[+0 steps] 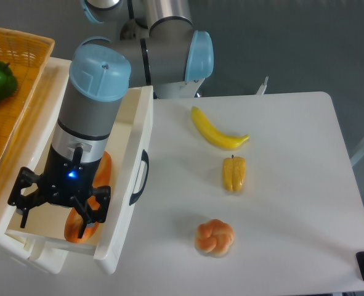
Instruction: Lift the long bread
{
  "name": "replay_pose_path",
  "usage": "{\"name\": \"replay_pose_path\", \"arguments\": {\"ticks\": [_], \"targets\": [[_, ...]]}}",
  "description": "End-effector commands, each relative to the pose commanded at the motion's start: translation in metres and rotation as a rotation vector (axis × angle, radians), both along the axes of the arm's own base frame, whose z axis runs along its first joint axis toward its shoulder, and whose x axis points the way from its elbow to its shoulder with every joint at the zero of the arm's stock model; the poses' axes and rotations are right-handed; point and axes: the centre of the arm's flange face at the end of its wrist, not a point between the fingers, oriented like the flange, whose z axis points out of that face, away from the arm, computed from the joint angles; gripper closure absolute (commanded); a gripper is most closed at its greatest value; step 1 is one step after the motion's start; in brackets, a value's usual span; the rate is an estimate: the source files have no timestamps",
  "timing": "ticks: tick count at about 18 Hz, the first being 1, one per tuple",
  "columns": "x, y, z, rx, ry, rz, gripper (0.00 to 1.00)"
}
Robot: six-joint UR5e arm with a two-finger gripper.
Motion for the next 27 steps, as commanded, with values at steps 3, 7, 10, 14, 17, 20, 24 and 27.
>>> {"name": "replay_pose_path", "arguments": {"ticks": [3, 7, 10, 14, 17, 20, 24, 27], "targets": [[0.001, 0.002, -0.001, 0.000, -0.001, -0.002, 0.00], [0.000, 0.006, -0.005, -0.002, -0.002, -0.005, 0.00], [0.002, 0.007, -0.011, -0.013, -0.009, -0.008, 0.00], [0.003, 0.005, -0.017, -0.022, -0.018, -0.007, 0.00], [0.006, 0.001, -0.021, -0.030, -0.022, -0.010, 0.00], [0.007, 0.000, -0.023, -0.034, -0.024, -0.011, 0.00], [0.010, -0.006, -0.022, -0.036, -0.020, -0.018, 0.00], [0.009, -0.013, -0.013, -0.028, -0.014, -0.012, 0.00]]}}
